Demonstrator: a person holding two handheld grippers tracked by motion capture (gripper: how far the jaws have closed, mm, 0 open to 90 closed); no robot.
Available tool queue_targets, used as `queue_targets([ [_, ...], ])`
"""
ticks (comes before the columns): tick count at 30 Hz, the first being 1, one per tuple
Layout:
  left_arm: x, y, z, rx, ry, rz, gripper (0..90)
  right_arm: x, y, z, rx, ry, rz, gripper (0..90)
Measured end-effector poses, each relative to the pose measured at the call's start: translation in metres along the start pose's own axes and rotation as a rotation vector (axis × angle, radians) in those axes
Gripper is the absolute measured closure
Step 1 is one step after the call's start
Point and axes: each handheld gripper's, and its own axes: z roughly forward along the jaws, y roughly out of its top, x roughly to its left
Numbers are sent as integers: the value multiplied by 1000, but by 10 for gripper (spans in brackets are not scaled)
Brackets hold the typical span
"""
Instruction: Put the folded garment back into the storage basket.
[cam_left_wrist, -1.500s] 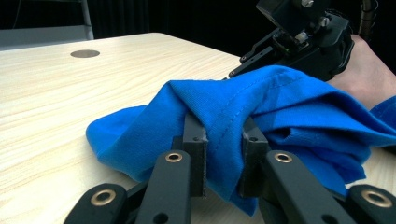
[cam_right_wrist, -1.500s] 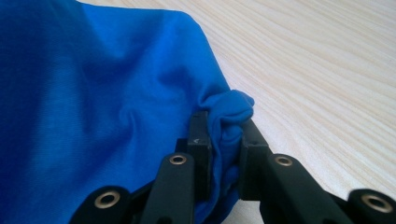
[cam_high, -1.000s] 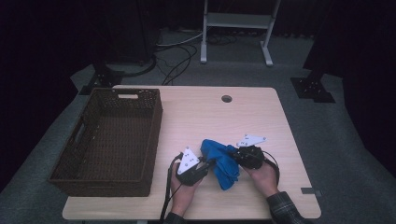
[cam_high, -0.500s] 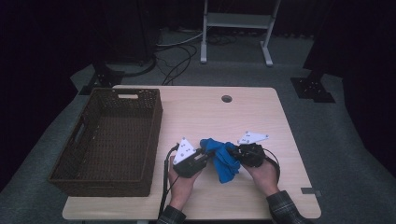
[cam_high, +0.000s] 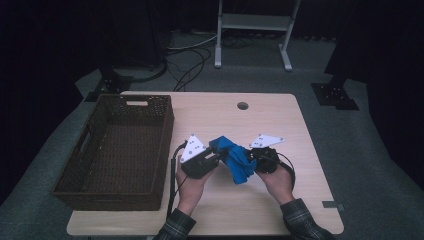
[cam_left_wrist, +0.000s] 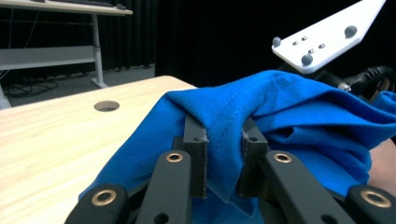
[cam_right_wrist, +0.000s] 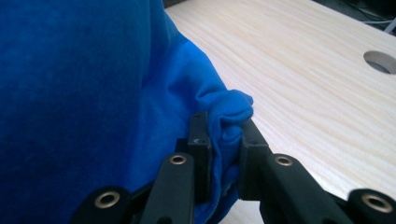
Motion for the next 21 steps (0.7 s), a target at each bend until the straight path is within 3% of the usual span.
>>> queue_targets([
  [6, 11, 15, -8, -17, 5, -10, 782, 4, 11, 2, -7, -9, -16, 790],
  [14, 22, 24, -22, -28, 8, -16, 782, 14, 26, 5, -12, -21, -30, 790],
  [21, 38, 36, -40, -58, 6, -29, 782, 25, 48, 9, -27, -29, -66, 790],
])
